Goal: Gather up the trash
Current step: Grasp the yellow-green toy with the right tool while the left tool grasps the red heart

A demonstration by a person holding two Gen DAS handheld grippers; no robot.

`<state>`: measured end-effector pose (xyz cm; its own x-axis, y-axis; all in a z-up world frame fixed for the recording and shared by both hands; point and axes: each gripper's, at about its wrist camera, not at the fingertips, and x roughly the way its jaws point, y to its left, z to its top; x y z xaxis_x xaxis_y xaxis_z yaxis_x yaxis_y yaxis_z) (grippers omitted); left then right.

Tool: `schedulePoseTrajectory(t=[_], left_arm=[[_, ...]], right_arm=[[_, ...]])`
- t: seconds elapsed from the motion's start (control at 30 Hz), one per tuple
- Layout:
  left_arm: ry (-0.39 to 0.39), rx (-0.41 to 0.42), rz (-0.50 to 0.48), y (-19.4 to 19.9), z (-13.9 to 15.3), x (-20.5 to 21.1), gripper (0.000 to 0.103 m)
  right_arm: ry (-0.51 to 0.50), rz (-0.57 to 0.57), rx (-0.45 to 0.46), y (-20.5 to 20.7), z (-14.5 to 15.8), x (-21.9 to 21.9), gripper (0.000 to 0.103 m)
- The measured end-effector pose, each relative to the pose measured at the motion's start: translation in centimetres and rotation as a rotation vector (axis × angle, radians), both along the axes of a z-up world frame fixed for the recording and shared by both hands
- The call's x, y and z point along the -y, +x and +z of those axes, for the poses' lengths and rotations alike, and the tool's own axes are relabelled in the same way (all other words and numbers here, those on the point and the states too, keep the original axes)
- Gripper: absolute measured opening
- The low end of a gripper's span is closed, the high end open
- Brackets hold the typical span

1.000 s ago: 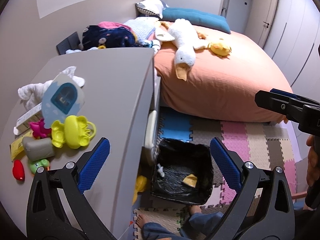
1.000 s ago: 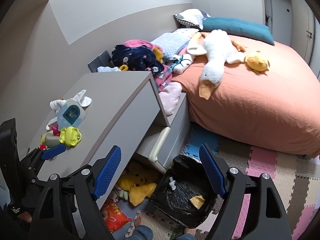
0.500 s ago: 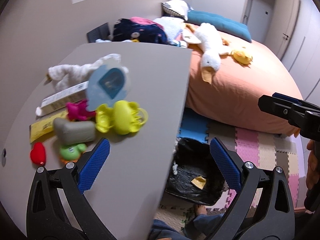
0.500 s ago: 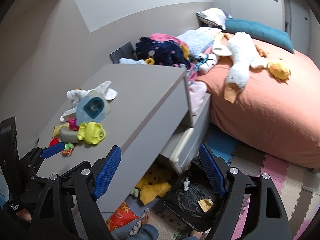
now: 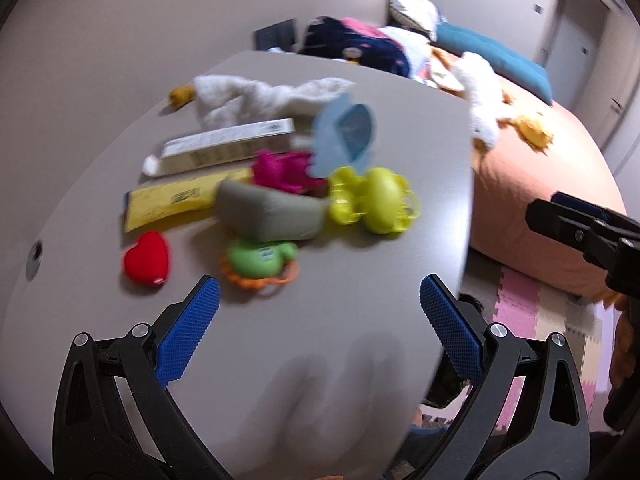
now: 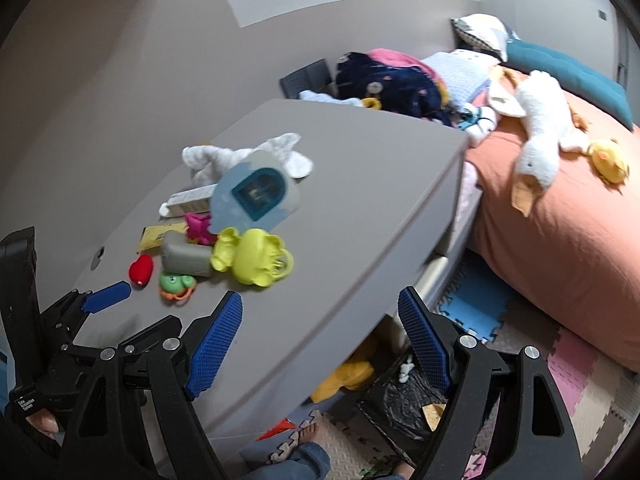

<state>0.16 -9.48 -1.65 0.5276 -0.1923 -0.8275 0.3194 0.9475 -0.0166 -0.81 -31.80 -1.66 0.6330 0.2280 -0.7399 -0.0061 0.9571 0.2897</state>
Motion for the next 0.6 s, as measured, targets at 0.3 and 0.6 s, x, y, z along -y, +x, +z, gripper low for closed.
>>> schedulePoseTrajectory(t=[0.3,0.6], left_arm=[[-0.024,-0.013,0.095,1.2,0.1,-4.9,0.097],[-0.036,-0.008,0.178,2.6,-0.6,-8.0,0.097]], right_arm=[[-0.004,0.062,-0.014,2.4,-0.7,-3.6,0.081],[-0.025,0.095,-0.039,4.2,-1.8,-5.7,0.081]])
